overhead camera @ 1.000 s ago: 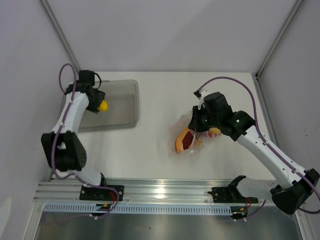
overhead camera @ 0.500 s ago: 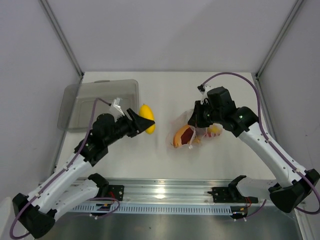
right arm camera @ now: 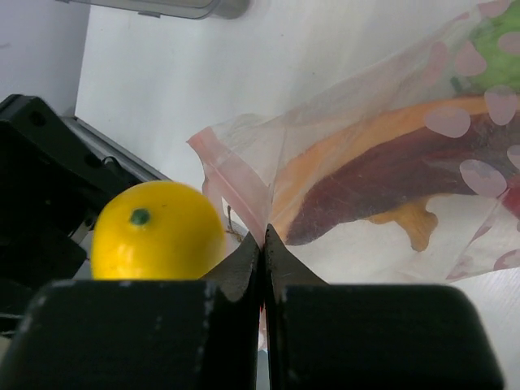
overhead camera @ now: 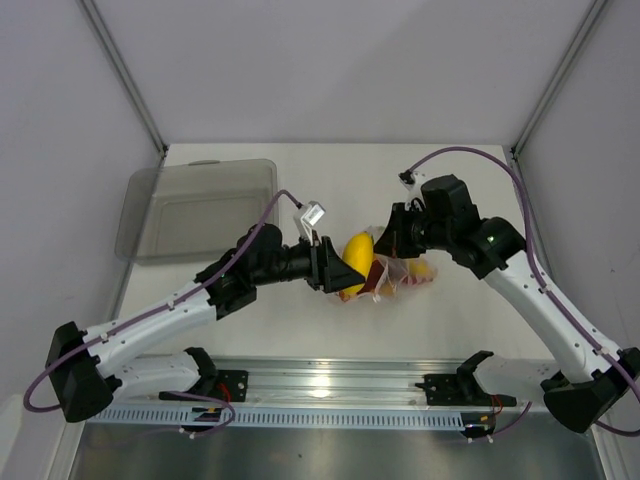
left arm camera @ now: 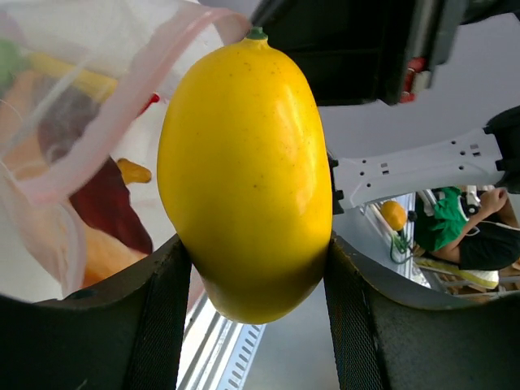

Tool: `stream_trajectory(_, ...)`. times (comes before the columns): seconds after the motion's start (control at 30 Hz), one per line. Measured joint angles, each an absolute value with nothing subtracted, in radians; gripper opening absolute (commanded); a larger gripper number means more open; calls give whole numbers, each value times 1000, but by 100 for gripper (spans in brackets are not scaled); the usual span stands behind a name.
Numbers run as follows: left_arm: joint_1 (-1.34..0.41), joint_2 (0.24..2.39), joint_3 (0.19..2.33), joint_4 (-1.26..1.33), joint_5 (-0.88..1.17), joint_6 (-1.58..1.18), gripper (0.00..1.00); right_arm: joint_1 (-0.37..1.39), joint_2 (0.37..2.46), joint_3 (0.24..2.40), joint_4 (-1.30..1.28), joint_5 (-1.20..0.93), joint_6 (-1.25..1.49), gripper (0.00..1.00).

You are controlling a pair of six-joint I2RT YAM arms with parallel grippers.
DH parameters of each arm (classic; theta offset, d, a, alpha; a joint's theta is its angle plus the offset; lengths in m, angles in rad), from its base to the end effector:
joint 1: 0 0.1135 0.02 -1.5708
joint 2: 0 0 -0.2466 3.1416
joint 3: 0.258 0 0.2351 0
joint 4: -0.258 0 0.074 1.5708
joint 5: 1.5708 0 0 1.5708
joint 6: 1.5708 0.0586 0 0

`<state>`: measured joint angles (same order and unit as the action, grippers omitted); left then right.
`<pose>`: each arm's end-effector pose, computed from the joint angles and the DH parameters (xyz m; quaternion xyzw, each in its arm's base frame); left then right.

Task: Place the food in the zip-top bag and seal the zipper
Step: Place the fake fruit in the zipper food storage bag.

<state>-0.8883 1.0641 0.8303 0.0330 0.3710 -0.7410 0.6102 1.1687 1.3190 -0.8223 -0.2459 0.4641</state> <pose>0.1484 -0.2162 0.3092 0.1724 0.7505 -0.5504 0.3227 0.1899 0.1502 0.3523 -0.1184 0.8876 0.3155 0.3139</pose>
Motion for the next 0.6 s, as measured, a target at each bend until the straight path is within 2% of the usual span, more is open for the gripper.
stream_trajectory(0.27,-895,1172,881,-47,299,-695,1,606,1131,1319,-832,-272,488,0)
stream_trajectory(0.33,-895,1193,881,-74,278,-694,7,606,1119,1319,-833,-276,497,0)
stream_trajectory(0.37,-895,1203,881,-81,268,-693,26,606,1114,1319,-833,-278,500,0)
stream_trajectory(0.4,-896,1210,881,-86,263,-692,39,606,1110,1319,-833,-279,502,0)
stream_trajectory(0.43,-896,1220,881,-93,259,-690,60,606,1105,1319,-833,-279,504,0)
stream_trajectory(0.47,-896,1225,882,-96,257,-690,99,606,1102,1319,-834,-279,505,0)
stream_trajectory(0.6,-915,1232,916,-133,213,-659,99,606,1101,1319,-848,-279,504,0)
